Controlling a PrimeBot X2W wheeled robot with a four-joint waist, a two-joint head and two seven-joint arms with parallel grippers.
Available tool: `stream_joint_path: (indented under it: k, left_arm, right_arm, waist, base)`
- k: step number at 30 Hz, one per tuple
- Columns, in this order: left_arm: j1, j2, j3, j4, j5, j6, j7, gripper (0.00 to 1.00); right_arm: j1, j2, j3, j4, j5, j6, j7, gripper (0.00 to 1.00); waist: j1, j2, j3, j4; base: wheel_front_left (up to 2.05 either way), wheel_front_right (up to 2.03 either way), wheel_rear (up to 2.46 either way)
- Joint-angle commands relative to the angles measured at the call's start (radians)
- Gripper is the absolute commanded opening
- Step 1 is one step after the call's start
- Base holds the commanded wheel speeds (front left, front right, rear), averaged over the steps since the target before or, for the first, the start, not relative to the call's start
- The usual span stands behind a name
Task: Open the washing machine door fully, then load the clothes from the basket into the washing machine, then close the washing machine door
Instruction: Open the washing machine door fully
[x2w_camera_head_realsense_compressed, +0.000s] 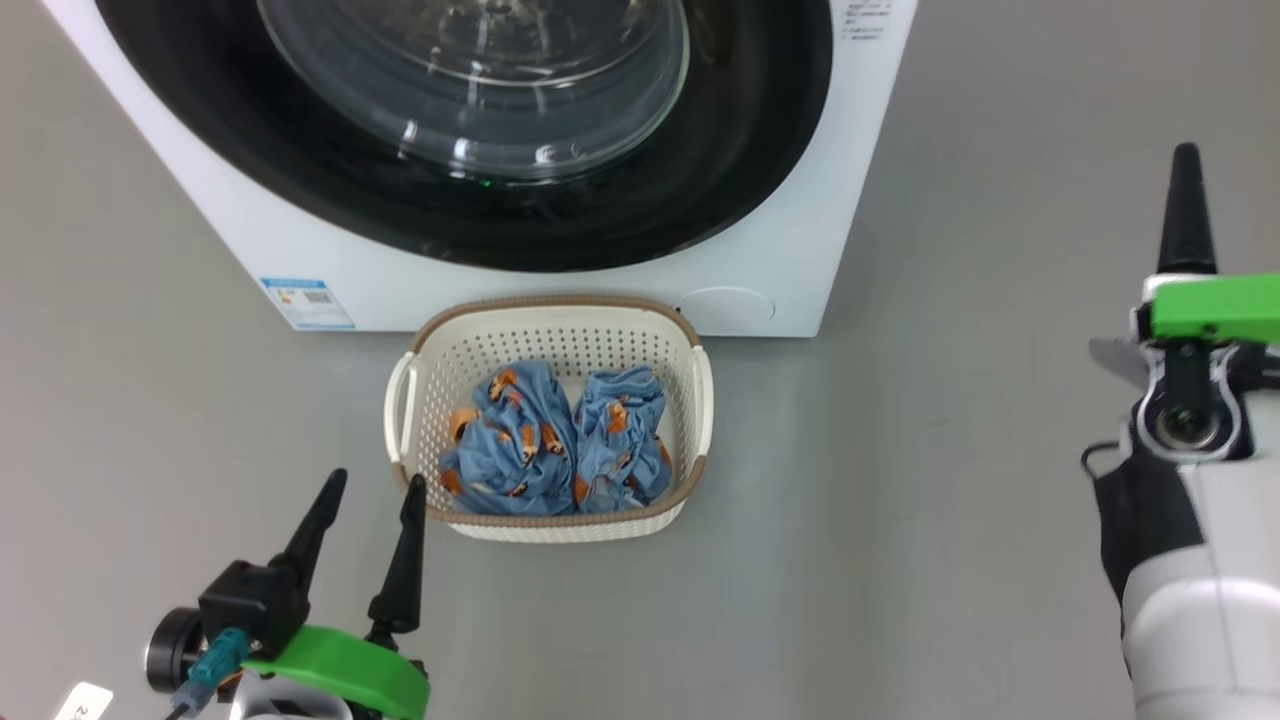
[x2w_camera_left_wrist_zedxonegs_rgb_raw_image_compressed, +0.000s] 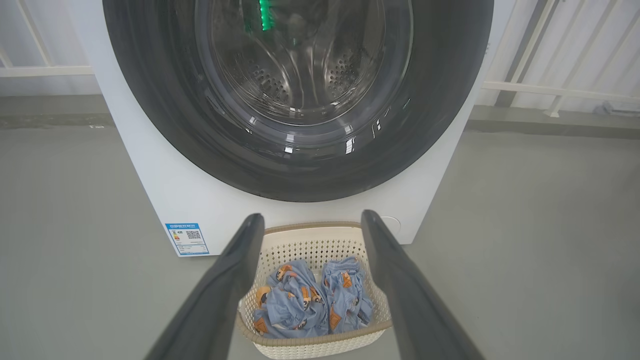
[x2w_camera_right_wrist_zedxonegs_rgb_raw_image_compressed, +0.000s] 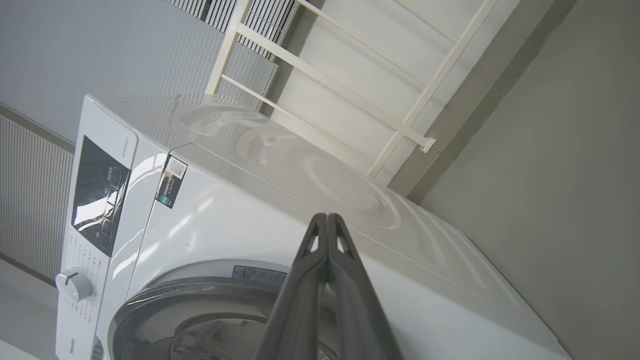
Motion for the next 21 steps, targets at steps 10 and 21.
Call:
stream_joint_path:
  k: [10,21]
  left_arm:
    - [-0.077,0.006,-0.001,-0.027,-0.015,-0.003,-0.006,1.00]
    - [-0.126,0.003,-0.032,-0.052,-0.041,-0.003,-0.006,1.00]
  right_arm:
    - [-0.289,0.000,-0.090,0.163,0.156,0.002,0.144,0.00]
    - [-0.579,-0.033,-0.093,0.352,0.097,0.002,0.327,0.00]
  waist:
    - [0.0000,0.0000,0.094,0.056]
    - [0.0000,0.0000,0.184,0.100]
  base:
    - [0.00,0.00,0.00]
    - [0.00,0.00,0.00]
